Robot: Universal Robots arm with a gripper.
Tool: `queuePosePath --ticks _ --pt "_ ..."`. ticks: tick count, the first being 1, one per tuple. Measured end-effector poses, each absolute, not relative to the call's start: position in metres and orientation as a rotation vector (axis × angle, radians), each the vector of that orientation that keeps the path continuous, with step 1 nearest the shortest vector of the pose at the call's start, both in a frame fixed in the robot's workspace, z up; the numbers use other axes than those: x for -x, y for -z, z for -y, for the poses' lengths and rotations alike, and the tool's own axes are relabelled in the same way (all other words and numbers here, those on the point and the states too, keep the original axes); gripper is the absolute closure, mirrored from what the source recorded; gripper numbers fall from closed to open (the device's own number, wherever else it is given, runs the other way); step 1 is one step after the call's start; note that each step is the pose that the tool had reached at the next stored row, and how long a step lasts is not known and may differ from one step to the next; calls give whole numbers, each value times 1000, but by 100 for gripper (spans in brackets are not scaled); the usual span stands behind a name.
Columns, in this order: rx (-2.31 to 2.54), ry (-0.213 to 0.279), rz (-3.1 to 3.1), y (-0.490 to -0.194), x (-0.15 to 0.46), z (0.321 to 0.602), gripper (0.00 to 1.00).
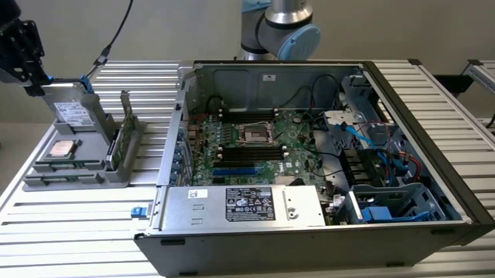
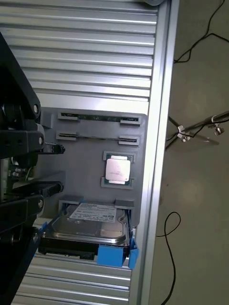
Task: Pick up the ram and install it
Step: 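Pick up the ram and move it above insertion slot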
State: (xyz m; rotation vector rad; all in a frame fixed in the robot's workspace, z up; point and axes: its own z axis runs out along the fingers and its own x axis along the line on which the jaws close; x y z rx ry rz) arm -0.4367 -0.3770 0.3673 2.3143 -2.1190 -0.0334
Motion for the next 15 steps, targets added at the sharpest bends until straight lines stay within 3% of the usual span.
queuePosePath --ticks 3,4,15 --pt "-2314 34 2119 -367 437 377 62" --pt "-2315 33 2119 -367 437 377 55" --pt "-2324 36 2110 -351 441 397 55"
